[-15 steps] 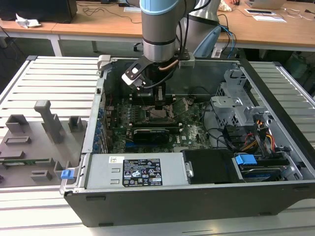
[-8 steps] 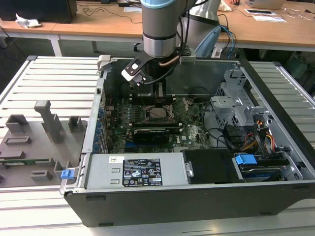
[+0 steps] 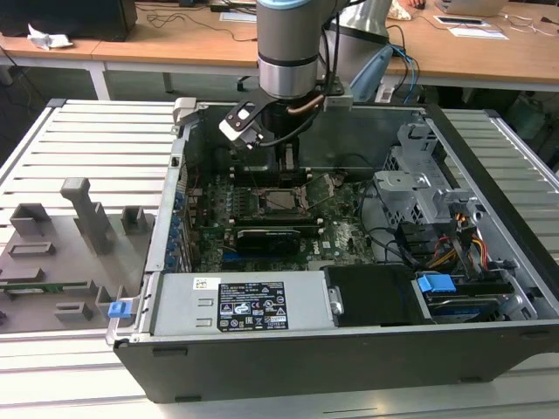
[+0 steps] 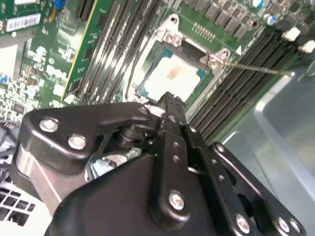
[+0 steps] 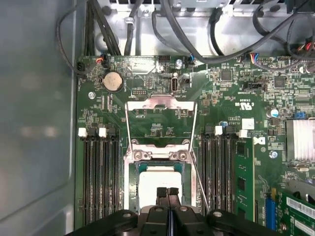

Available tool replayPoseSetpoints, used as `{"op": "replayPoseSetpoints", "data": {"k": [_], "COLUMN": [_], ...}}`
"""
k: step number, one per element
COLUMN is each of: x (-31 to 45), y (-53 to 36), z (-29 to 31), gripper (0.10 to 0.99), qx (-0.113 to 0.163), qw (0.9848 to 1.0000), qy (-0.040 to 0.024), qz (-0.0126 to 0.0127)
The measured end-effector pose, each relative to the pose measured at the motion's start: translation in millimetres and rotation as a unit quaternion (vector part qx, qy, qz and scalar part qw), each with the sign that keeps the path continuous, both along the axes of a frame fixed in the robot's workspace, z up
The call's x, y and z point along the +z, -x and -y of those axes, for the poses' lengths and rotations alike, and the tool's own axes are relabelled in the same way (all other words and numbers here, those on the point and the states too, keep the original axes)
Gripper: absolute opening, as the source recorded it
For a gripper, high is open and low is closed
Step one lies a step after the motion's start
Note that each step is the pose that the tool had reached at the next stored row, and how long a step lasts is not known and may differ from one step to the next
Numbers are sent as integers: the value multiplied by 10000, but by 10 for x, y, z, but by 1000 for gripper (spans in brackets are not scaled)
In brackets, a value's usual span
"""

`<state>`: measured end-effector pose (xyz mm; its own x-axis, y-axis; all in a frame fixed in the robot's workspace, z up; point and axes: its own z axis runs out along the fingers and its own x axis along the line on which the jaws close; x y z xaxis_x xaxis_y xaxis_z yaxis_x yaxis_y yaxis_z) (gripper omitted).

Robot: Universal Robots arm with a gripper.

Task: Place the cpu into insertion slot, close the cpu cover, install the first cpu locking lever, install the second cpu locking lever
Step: 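Close the cpu cover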

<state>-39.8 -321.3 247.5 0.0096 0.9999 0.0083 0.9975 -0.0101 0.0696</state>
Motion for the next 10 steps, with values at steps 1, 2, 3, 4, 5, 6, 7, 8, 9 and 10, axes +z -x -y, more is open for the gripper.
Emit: {"op": "replayPoseSetpoints", "data": {"k": [1, 2, 3, 4, 5, 6, 7, 8, 9, 10], "x": [26, 67, 88, 101, 101, 101, 102, 102, 102, 102], "y": [0, 0, 0, 0, -18, -37, -66, -103, -128, -170], "z": [0, 0, 0, 0, -1, 0, 0, 0, 0, 0], "gripper": [106, 106, 106, 106, 106, 106, 106, 106, 106, 106], "qx": [0, 0, 1, 0, 1, 0, 1, 1, 2, 5], "qw": [10000, 10000, 10000, 10000, 10000, 10000, 10000, 10000, 10000, 10000], "qy": [0, 0, 0, 1, -1, -1, 0, -1, -1, -1], "qz": [0, 0, 0, 0, 0, -3, -12, -22, -29, -39]}}
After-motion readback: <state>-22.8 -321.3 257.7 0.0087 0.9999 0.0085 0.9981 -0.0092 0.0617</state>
